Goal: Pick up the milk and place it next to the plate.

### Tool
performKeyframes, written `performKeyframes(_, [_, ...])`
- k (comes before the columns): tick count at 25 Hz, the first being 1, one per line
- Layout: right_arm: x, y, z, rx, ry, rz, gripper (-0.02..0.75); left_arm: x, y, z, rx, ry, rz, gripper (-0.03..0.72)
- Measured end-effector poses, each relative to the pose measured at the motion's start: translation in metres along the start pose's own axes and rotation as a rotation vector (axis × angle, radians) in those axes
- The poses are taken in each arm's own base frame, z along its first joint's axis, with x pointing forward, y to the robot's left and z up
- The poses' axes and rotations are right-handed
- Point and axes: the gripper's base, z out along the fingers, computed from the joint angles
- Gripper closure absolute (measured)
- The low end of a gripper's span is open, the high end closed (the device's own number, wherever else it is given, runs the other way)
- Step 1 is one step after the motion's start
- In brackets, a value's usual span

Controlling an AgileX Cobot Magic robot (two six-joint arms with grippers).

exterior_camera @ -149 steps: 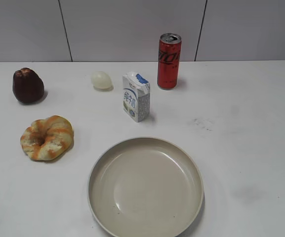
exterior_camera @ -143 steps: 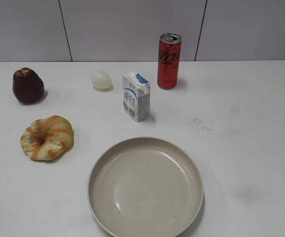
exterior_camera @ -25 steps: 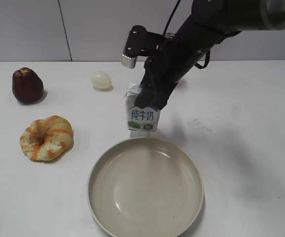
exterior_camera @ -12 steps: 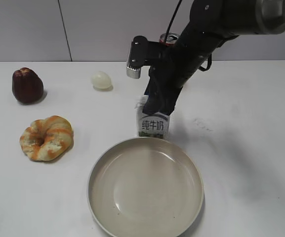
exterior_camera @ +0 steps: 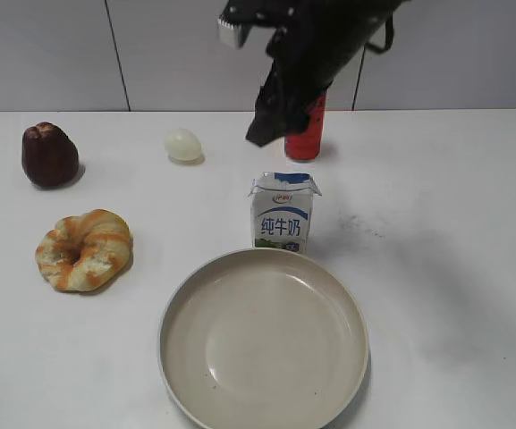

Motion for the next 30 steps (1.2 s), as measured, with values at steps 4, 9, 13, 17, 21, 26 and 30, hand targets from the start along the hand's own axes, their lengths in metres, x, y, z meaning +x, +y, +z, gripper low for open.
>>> performKeyframes(4, [0.005,-0.038,-0.037,0.177,0.051,0.210,0.122,0.000,0.000,0.000,0.000,0.000,0.000,0.480])
performKeyframes(9, [0.060,-0.085,-0.072,0.268,0.148,0.498,0.155,0.000,0.000,0.000,0.000,0.000,0.000,0.480])
performKeyframes(13, [0.115,-0.108,-0.100,0.274,0.252,0.784,0.156,0.000,0.000,0.000,0.000,0.000,0.000,0.480])
performKeyframes(17, [0.144,-0.119,-0.140,0.352,0.232,0.990,0.156,0.000,0.000,0.000,0.000,0.000,0.000,0.480])
performKeyframes(21, [0.139,-0.094,-0.180,0.390,0.189,1.011,0.158,0.000,0.000,0.000,0.000,0.000,0.000,0.480])
performKeyframes(26, [0.141,-0.034,-0.213,0.369,0.174,1.023,0.160,0.000,0.000,0.000,0.000,0.000,0.000,0.480])
performKeyframes(30, [0.159,0.024,-0.224,0.346,0.207,1.036,0.162,0.000,0.000,0.000,0.000,0.000,0.000,0.480])
